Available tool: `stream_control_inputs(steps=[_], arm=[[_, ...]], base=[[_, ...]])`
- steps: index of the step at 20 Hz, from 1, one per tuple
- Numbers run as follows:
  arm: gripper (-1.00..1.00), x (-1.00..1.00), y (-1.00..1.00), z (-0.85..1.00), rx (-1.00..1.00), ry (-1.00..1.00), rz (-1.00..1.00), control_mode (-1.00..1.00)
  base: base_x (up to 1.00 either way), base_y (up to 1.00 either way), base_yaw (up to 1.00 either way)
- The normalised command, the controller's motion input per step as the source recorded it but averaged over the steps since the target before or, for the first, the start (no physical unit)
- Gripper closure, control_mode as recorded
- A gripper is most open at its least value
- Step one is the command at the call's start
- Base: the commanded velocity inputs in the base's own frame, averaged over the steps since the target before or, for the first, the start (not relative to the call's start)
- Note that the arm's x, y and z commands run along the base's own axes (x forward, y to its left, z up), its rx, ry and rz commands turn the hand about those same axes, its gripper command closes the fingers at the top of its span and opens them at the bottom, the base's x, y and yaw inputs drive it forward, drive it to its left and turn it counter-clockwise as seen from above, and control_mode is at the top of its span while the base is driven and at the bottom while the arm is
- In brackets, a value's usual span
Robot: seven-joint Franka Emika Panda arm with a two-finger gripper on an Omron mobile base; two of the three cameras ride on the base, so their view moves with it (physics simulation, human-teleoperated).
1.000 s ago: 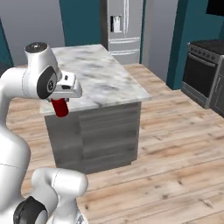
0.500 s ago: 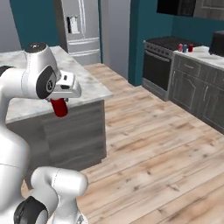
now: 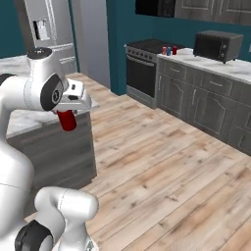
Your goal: Four empty soda cans are scattered around the kitchen. Gather all the cans and cluster them next to the stove for recycling.
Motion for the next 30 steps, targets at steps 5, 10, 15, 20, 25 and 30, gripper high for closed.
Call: stream_control_inputs(steps=[5, 10, 15, 20, 25, 30], arm=[[1.00, 0.00, 0.00, 0.00, 0.00, 0.00, 0.00, 1.00], [1.00, 0.00, 0.00, 0.00, 0.00, 0.00, 0.00, 1.00], [1.00, 0.00, 0.00, 0.00, 0.00, 0.00, 0.00, 1.00], [1.00, 0.00, 0.00, 0.00, 0.00, 0.00, 0.00, 1.00], [1.00, 0.00, 0.00, 0.00, 0.00, 0.00, 0.00, 1.00], [1.00, 0.00, 0.00, 0.00, 0.00, 0.00, 0.00, 1.00]], base=[[0.22, -0.05, -0.36], [0.37, -0.05, -0.31], [0.66, -0.06, -0.20], [0.87, -0.02, -0.13], [1.00, 0.03, -0.08], [1.00, 0.31, -0.05]])
